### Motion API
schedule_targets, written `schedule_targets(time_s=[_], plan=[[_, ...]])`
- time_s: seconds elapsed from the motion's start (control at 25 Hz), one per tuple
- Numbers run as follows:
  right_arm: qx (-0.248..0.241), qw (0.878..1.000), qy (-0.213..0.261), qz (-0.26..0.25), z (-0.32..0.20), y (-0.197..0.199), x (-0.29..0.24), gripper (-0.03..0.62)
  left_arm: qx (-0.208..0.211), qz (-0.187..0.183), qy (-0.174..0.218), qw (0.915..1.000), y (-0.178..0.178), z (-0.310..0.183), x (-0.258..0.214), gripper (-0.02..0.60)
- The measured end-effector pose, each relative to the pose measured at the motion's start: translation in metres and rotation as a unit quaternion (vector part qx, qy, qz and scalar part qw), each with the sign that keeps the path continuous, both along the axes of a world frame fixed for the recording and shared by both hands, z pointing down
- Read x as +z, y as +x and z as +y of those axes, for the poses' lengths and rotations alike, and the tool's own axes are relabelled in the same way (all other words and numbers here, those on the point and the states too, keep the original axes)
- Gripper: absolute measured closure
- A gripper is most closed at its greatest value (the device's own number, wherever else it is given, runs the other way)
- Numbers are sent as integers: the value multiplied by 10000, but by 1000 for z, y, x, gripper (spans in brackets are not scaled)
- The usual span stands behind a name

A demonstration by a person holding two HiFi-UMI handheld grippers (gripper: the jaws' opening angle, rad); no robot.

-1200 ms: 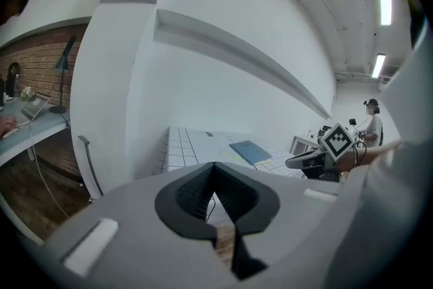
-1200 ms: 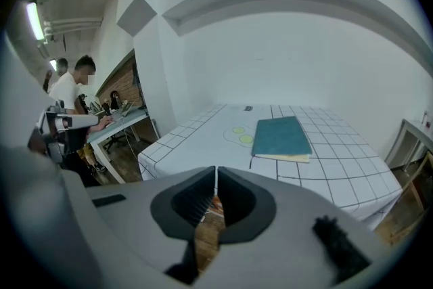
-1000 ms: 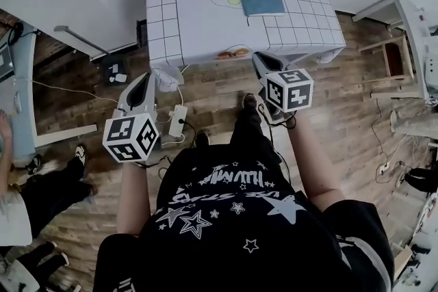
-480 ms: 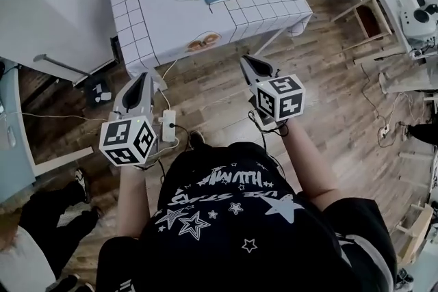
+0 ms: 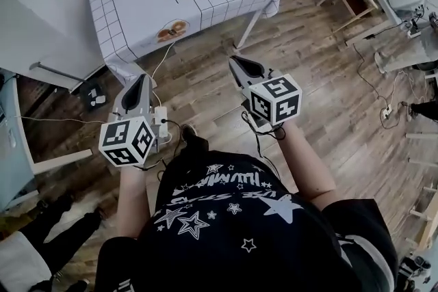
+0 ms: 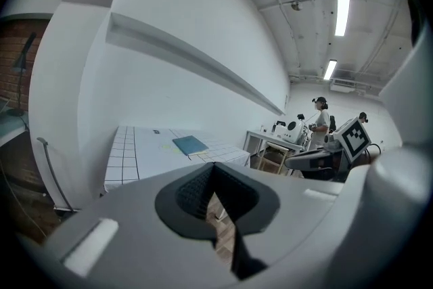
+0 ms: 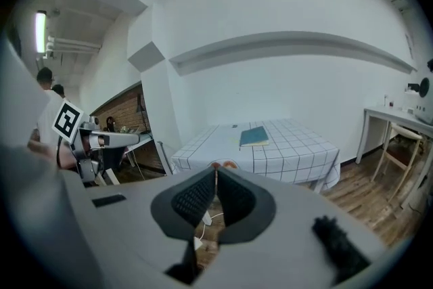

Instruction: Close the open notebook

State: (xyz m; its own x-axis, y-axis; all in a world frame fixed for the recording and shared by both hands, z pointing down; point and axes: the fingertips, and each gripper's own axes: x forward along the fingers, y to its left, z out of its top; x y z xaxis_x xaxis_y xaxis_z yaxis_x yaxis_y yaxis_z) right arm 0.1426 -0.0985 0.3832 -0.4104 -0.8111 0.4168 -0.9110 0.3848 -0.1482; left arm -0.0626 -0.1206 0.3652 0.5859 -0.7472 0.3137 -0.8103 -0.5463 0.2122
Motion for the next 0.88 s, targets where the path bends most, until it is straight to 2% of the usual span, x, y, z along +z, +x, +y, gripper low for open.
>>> schedule_targets(time_s=[0.52, 0.88], plan=[[-398, 9989, 245, 58, 134, 26, -11, 576, -83, -51, 93, 9999, 47, 135, -2, 572], [-522, 9974, 323, -370, 173, 28, -18, 579, -244, -143, 140, 9995, 58, 184, -9, 572]])
